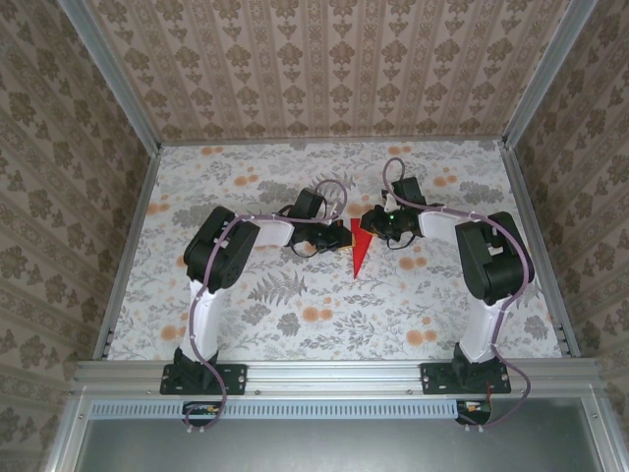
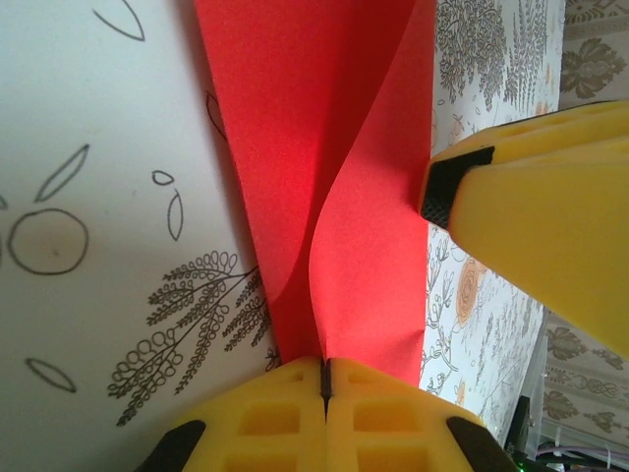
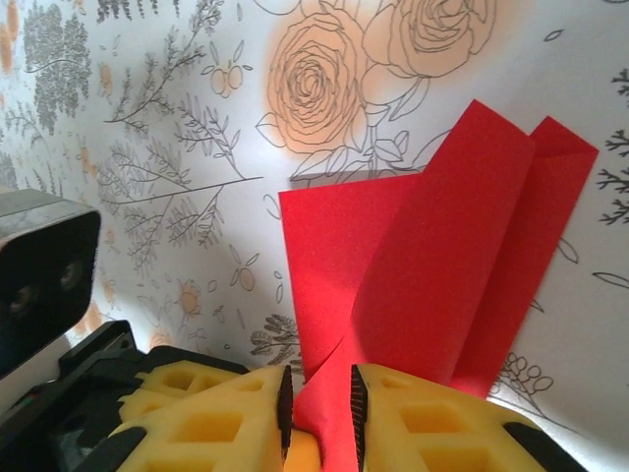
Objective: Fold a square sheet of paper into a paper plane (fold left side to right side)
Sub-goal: Fold the wing for the fifth time at the center of the table.
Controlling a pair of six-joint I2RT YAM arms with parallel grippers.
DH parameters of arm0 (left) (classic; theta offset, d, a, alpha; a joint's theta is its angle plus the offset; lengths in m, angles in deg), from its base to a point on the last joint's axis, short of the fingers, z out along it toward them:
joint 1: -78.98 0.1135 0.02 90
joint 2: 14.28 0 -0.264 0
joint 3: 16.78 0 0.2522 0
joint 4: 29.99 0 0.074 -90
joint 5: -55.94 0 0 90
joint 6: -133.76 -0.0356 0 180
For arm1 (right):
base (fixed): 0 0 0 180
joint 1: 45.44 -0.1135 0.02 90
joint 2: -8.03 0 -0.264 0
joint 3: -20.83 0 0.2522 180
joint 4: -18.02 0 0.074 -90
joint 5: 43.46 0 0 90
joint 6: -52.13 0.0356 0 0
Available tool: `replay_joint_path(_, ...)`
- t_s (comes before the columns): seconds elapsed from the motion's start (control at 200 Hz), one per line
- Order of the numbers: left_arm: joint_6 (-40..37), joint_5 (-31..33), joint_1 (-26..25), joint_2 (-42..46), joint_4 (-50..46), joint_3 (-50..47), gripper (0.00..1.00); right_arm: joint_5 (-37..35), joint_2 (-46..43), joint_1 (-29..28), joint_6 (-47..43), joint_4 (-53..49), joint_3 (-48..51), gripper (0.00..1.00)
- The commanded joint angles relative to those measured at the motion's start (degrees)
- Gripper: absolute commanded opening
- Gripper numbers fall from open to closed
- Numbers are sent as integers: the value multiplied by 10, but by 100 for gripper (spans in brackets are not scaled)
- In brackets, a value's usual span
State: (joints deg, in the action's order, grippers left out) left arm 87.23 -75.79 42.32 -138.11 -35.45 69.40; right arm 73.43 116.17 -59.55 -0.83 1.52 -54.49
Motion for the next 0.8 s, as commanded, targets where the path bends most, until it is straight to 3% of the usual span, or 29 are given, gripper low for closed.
replay_joint_path(0.0,-17,32,5,-14,-46,4,5,-20,16,-1,-18,-20,-15,25)
replay_joint_path(0.55,-15,27,6,-17,-41,3,4,-52,49,0,-23,-96,-20,24)
replay_joint_path(0.69,-20,15,7,9,-37,2,12,-60,61,1,-23,-123,-23,24)
replay_joint_path(0.795,-36,17,12,53,-52,-2,24,-62,68,1,-24,-132,-23,24)
